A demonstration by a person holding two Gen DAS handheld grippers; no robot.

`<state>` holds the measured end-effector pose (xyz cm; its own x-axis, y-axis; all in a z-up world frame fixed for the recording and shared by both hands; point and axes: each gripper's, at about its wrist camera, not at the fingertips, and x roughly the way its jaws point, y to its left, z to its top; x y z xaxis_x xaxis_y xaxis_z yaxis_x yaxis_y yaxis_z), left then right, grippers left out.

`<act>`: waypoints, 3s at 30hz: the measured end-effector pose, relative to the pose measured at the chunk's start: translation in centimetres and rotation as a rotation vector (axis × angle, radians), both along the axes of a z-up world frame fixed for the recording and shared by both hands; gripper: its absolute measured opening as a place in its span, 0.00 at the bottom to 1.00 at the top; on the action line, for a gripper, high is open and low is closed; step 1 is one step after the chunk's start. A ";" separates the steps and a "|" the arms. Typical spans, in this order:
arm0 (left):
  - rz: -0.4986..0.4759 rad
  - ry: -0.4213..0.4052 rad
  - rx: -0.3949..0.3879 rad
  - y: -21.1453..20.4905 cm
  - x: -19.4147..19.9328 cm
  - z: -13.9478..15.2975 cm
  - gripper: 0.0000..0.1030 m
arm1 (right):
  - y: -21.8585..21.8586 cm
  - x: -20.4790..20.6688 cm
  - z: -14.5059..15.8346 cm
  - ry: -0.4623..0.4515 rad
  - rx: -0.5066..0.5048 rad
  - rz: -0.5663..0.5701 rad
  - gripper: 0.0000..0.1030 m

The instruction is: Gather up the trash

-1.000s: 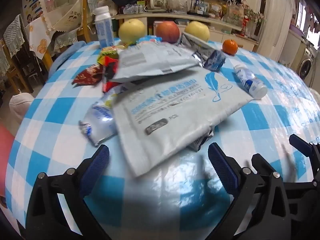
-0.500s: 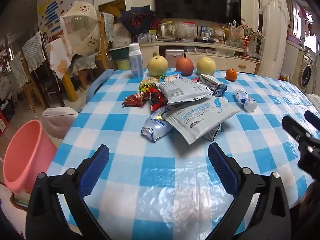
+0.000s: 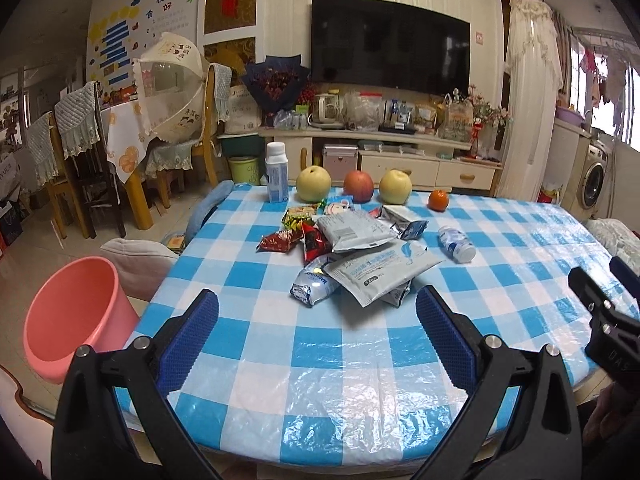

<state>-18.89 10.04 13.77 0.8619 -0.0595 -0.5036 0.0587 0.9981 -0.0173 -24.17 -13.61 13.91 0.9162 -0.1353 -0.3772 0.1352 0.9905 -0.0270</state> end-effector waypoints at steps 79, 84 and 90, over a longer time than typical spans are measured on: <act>-0.079 0.338 -0.105 -4.5 20.6 -4.5 0.97 | -8.2 17.3 -8.1 0.300 0.304 0.133 0.96; -0.046 0.415 -0.096 -5.5 24.6 -5.8 0.97 | -8.8 21.3 -9.1 0.329 0.329 0.147 0.96; -0.028 0.481 -0.028 -6.5 27.6 -7.4 0.97 | -10.1 25.0 -10.2 0.354 0.374 0.148 0.95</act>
<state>8.68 3.58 6.38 0.5292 -0.0985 -0.8428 0.0640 0.9950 -0.0761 0.80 -23.71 3.73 0.7229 0.1889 -0.6646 0.0396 0.9490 0.3128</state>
